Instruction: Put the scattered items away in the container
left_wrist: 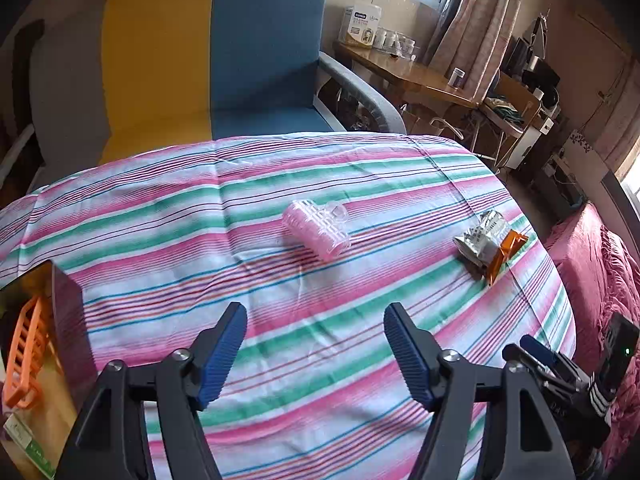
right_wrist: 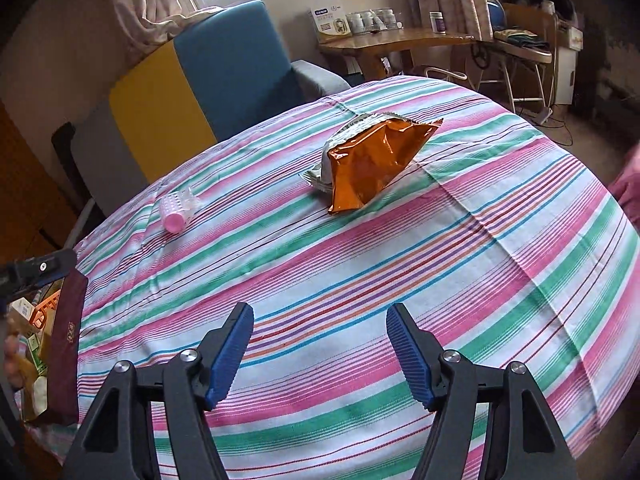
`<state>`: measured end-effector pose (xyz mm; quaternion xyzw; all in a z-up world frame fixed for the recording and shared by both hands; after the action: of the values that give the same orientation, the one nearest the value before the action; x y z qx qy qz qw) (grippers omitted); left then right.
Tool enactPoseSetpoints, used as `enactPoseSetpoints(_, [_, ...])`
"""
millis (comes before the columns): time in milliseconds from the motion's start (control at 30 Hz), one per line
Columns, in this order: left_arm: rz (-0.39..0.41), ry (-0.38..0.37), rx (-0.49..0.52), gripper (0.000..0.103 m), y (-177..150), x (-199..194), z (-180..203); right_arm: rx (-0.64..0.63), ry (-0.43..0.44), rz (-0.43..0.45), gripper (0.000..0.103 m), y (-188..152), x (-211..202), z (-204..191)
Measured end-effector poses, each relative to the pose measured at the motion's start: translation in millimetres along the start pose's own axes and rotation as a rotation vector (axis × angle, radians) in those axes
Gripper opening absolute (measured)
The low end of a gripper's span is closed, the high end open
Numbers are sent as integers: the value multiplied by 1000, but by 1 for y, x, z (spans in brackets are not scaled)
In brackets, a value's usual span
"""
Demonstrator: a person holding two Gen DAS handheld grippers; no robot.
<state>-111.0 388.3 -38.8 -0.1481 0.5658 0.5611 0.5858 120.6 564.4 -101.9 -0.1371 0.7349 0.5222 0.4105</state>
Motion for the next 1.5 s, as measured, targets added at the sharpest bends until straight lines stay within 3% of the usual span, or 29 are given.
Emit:
enactPoseSetpoints(133, [-21, 28, -18, 77, 26, 33, 13, -6, 5, 12, 71, 9, 7, 7])
enactPoseSetpoints(367, [13, 166, -36, 77, 65, 80, 17, 6, -7, 46, 73, 29, 14, 34])
enactPoseSetpoints(533, [-22, 239, 3, 77, 70, 108, 15, 80, 4, 106, 75, 57, 17, 66])
enactPoseSetpoints(567, [-28, 252, 16, 73, 68, 112, 15, 94, 6, 120, 75, 64, 19, 73])
enactPoseSetpoints(733, [-41, 190, 88, 62, 55, 108, 19, 161, -8, 165, 78, 105, 40, 101])
enactPoseSetpoints(833, [-52, 165, 135, 56, 44, 102, 20, 146, -22, 127, 78, 123, 69, 108])
enactPoseSetpoints(967, [-63, 146, 175, 55, 31, 93, 19, 68, 34, 29, 72, 125, 101, 93])
enactPoseSetpoints(1000, [-72, 135, 171, 55, 30, 91, 17, 42, 63, 32, 66, 124, 102, 85])
enactPoseSetpoints(1100, [-91, 120, 157, 55, 21, 84, 9, -18, 112, 35, 62, 118, 97, 59])
enactPoseSetpoints(1500, [-129, 74, 82, 49, -53, 31, -28, -92, 317, -20, 60, 73, 69, -25])
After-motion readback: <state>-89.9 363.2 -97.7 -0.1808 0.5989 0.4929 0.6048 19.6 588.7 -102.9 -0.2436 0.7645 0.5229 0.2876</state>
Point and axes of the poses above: each gripper's, at about its wrist camera, not at the fingertips, and x roughly the way its jaws point, z to its right, y to its top, the point moved 4 cm from there along x, roughly the way its jaws point, and after that the axes turned 15 degrees about -x, right-handed, at the moved point
